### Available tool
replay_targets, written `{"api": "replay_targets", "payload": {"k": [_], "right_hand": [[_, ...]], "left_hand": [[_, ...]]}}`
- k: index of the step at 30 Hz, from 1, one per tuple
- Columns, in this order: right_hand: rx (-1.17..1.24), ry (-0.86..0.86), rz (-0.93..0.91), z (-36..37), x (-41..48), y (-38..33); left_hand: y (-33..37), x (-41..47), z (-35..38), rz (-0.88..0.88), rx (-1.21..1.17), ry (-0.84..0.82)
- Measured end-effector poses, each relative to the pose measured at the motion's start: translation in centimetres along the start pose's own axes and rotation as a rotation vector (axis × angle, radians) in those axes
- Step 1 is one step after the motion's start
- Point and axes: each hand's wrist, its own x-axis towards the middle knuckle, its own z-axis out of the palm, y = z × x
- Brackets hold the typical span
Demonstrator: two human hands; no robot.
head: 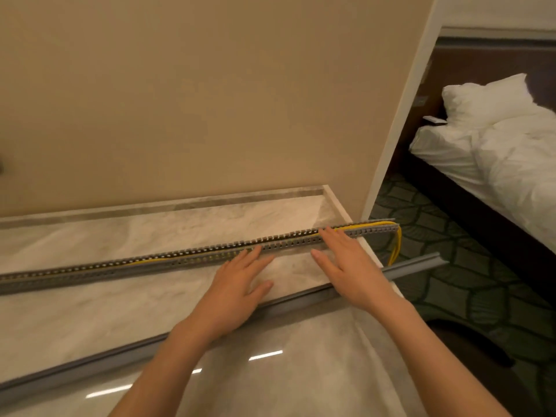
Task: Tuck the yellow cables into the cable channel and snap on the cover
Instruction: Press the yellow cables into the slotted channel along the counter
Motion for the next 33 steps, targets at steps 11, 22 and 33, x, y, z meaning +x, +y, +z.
{"api": "replay_targets", "payload": {"k": [11,22,33], "right_hand": [[0.223,0.008,-0.253,4.4,-6.3,-19.5],[0.39,-0.089,-0.403,14.7,-10.9,-39.1],[0.25,-0.277,-0.52,21.9,-5.8,-48.8]], "left_hand": [[-5.8,-17.4,-8.5,-0.105,-0.09,0.291],[-15.3,-35.2,-16.4,-0.327,-0.173,0.372],[-24.9,-40.0,-19.7,-0.571,-0.301,0.535]]}}
